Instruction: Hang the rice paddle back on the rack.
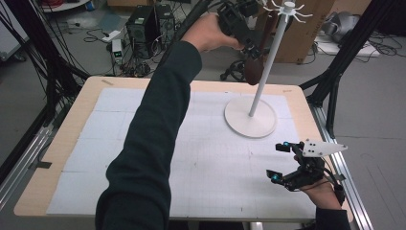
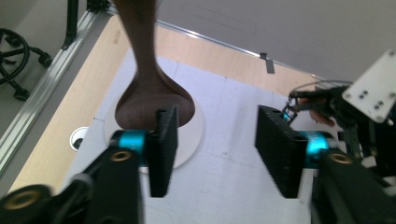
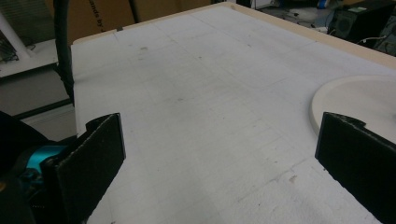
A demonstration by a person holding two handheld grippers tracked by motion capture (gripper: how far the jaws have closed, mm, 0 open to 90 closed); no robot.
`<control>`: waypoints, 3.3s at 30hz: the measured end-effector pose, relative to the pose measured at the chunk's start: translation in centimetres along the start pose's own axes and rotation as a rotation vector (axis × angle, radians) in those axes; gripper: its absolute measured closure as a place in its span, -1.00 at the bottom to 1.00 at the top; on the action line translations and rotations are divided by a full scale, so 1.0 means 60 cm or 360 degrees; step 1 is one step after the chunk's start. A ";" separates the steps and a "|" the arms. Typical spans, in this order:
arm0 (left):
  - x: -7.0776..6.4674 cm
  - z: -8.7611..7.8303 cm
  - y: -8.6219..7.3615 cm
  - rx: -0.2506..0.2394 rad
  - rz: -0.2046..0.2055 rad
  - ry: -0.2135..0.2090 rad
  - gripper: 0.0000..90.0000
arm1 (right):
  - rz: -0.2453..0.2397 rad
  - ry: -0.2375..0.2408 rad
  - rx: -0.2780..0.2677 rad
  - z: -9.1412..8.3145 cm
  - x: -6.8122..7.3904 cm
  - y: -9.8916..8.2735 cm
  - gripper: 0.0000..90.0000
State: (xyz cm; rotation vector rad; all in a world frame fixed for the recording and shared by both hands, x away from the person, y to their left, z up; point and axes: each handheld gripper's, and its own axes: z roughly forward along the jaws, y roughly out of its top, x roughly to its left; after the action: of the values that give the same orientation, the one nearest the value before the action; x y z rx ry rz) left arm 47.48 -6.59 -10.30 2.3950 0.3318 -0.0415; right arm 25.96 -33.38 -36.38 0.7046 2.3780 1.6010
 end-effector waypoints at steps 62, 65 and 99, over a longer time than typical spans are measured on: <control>-0.117 -0.028 -0.443 -0.0353 -0.0154 -0.0067 -0.96 | 0.0001 0.0159 -0.0080 0.017 0.036 0.047 -0.99; -0.120 -0.033 -0.467 -0.0371 -0.0158 -0.0044 -0.96 | 0.0000 0.0171 -0.0068 0.024 0.039 0.048 -0.99; -0.133 -0.007 -0.656 -0.0632 -0.0296 0.0112 -0.96 | 0.0017 0.0097 -0.0061 0.044 0.027 0.034 -0.99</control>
State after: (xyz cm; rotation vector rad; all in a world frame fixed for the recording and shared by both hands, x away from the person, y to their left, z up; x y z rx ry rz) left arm 29.93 20.08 -34.65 1.9711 0.5419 0.0223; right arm 26.21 -29.84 -35.39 0.6719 2.3824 1.6908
